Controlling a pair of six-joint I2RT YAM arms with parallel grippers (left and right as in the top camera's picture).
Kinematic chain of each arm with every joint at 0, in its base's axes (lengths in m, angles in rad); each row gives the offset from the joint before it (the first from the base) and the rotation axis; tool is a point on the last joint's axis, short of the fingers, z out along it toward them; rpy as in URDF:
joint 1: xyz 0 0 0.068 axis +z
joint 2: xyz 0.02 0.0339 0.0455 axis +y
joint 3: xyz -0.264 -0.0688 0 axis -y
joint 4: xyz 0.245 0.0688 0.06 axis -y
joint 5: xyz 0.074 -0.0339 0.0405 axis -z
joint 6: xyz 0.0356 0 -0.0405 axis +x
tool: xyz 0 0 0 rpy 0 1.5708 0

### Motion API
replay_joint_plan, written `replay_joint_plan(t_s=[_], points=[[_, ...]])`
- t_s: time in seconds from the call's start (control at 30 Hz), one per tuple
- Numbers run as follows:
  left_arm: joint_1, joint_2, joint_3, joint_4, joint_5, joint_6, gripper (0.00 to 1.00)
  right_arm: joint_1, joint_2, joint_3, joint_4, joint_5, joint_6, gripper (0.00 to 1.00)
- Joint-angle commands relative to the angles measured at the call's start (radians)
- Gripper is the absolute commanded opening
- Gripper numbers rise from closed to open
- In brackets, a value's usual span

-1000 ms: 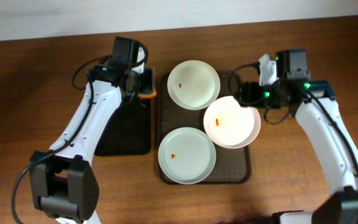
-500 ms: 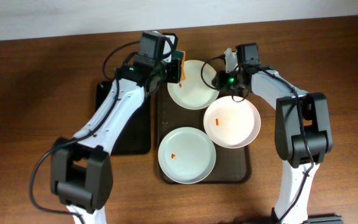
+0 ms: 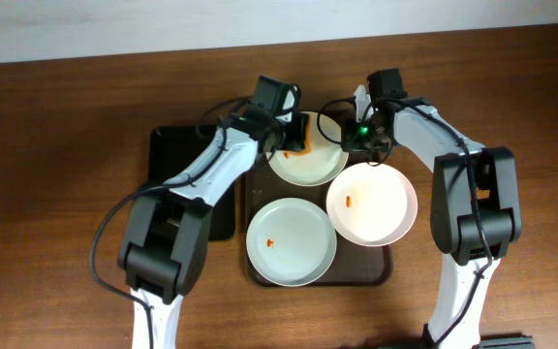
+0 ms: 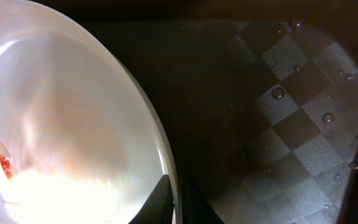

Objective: Clean dirty plates on tray and stack at the side
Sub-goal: 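Grip the top plate rim with right gripper, scrub it with sponge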

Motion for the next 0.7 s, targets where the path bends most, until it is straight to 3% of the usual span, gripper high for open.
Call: replay_joint_plan(t_s=[0.0,0.17,0.4,0.5,0.57,0.67], points=[[-0.030,0.000,0.017,-0.015,0.037,-0.120,0.00,0.004,-0.013,0.006,-0.008,0.048,0.012,0.09],[-0.029,0.065,0.017,-0.069,-0.029,-0.166,0.00,0.005,-0.013,0.006,-0.014,0.048,0.012,0.09],[-0.012,0.107,0.063,-0.222,-0.357,-0.129,0.00,0.004,-0.013,0.006,-0.034,0.048,0.012,0.09],[-0.013,0.107,0.107,-0.275,-0.612,-0.011,0.00,0.005,-0.013,0.006,-0.035,0.045,0.012,0.09],[-0.013,0.107,0.107,-0.280,-0.705,0.058,0.00,0.004,-0.013,0.006,-0.038,0.045,0.012,0.09],[-0.014,0.106,0.167,-0.351,-0.748,0.066,0.00,0.004,-0.013,0.006,-0.042,0.045,0.012,0.09]])
